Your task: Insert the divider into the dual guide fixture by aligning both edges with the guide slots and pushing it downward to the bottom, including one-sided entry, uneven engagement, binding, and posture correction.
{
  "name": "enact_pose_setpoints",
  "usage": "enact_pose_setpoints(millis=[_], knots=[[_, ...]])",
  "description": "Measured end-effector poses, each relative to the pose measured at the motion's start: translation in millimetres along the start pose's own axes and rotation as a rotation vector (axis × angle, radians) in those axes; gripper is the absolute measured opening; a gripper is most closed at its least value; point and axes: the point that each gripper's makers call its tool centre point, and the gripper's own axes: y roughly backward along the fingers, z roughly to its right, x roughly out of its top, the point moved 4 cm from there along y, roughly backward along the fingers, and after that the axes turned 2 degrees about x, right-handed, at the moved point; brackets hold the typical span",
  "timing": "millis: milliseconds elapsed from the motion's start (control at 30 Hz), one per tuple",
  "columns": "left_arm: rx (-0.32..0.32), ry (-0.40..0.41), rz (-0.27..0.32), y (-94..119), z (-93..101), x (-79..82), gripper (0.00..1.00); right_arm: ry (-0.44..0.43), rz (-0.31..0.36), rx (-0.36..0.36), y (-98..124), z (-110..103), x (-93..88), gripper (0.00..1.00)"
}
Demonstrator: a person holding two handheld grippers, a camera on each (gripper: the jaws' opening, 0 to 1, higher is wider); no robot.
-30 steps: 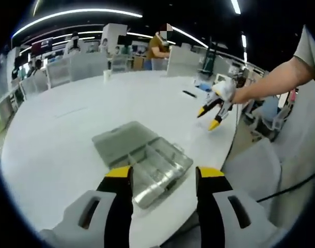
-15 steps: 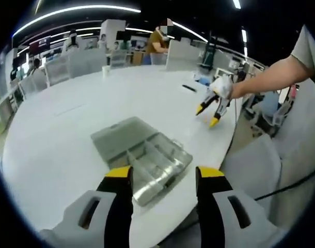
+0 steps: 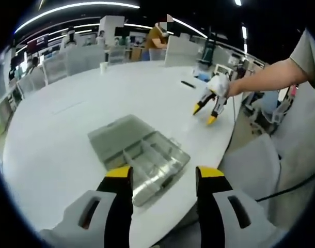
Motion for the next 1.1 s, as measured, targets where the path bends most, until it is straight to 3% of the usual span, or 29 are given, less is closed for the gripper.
enact_pose_setpoints(millis=[800,1100], knots=[[0.004,-0.027,-0.014,-3.0,6.6,9.0,0.47,0.052,-0.012,0.025,2.5,1.9,0.6,0.41],[0.004,-0.026,-0.014,-2.5,8.6,7.7,0.46,0.08,-0.055,0.033,3.1,8.2,-1.7,0.42]])
